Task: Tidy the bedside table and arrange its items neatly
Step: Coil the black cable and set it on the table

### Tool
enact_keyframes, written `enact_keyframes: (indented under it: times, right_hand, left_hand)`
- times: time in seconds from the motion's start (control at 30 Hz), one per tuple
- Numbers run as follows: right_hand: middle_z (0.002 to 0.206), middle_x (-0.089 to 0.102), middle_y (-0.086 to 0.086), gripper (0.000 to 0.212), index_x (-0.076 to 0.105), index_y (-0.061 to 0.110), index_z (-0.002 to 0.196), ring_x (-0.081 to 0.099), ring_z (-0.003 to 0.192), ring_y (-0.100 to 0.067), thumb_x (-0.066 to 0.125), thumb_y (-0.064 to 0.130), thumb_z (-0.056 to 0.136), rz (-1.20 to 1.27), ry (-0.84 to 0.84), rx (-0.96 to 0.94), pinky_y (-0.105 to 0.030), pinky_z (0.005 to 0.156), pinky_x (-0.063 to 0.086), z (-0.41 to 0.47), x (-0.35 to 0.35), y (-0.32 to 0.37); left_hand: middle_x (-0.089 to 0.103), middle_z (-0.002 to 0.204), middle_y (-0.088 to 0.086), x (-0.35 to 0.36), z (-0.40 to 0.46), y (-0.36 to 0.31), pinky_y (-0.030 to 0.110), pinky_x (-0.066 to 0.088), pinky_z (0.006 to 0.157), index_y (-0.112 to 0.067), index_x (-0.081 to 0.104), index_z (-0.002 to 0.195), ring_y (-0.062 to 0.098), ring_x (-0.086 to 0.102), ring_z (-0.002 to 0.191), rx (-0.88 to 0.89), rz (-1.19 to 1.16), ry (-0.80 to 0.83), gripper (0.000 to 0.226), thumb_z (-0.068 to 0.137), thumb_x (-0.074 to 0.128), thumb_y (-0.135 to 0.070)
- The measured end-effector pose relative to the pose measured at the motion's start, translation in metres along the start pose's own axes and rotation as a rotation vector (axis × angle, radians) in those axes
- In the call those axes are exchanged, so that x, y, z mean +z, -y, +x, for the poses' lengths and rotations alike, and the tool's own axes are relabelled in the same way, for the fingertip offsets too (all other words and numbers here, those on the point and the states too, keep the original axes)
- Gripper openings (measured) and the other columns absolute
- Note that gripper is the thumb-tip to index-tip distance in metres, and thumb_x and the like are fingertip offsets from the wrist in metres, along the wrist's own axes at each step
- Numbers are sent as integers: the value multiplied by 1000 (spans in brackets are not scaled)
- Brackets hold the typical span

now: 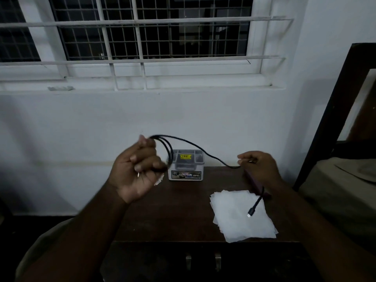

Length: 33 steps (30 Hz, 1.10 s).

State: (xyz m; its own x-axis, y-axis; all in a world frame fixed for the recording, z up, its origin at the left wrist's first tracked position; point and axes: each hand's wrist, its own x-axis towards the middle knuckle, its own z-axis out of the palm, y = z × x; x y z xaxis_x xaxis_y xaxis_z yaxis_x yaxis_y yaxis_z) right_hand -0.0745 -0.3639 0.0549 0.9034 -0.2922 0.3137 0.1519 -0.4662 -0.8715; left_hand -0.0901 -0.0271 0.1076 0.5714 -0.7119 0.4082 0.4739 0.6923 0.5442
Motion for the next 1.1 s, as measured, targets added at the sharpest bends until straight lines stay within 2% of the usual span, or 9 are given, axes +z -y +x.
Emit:
enact_keyframes:
  times: [0.17,0.3,0.43,0.57,0.67,0.73,0.83,0.9,1.1]
  right_hand:
    - [85,74,9,10,79,20,92,62,62,9,71,25,87,-143,524,-92,-4,53,41,-28,10,28]
    - [77,74,4,7,79,30,84,51,56,-5,75,36,81,-221,828,-94,-18,46,37,-42,29,36]
    - [71,68,3,13,78,22,95,43,52,-6,74,27,83,-96,1017,-53,-18,47,34,-53,38,51]
    - [68,64,-1,10,76,16,91,43,47,-7,66,19,90,202,930,-35,-18,43,34,-54,36,64]
    - [67,58,2,16,73,18,87,41,48,-7,59,24,94,370,626,-35,-20,44,31,-45,31,66]
    - [71,57,3,20,73,20,90,41,53,-8,55,27,97,352,382,-59,-21,48,32,-35,28,61]
    - [73,61,6,19,73,20,93,48,55,-2,57,29,96,247,101,-70,-21,54,38,-27,31,53]
    - [78,67,7,17,72,17,93,57,60,4,61,29,93,212,-9,-89,-17,60,45,-25,31,49]
    - [82,75,5,9,76,23,80,68,80,-9,71,20,86,158,186,-78,-31,75,54,-28,35,28]
  left_hand:
    - [55,59,-10,-15,1,-14,22,54,70,-18,61,62,4,55,54,648,108,-534,50,104,34,-21]
    - [71,85,-10,-41,-10,-29,25,55,76,-18,61,95,6,71,84,779,42,-724,36,104,28,-30]
    - [67,116,6,-58,-17,-35,23,52,79,-7,51,111,14,69,100,837,333,-876,27,105,32,-25]
    - [69,92,-4,-62,-21,-18,10,50,70,-1,60,97,-8,65,78,650,1502,-1067,23,100,45,-17]
    - [60,79,-12,-66,-24,-2,14,47,69,-20,52,89,-6,59,71,82,2084,-748,19,99,47,-36]
    - [62,78,-5,-53,-24,12,20,49,68,-27,48,85,3,59,69,-62,2197,-494,21,100,40,-40]
    - [64,67,6,-17,-16,35,10,44,61,-10,59,89,4,57,55,-193,1900,-396,28,103,39,-24]
    - [48,57,8,-1,-12,47,27,48,69,-1,58,91,13,47,46,-337,1392,-300,36,103,39,-30]
    - [37,49,-7,20,8,63,30,52,65,-13,52,81,9,34,39,-31,419,-327,28,100,38,-28]
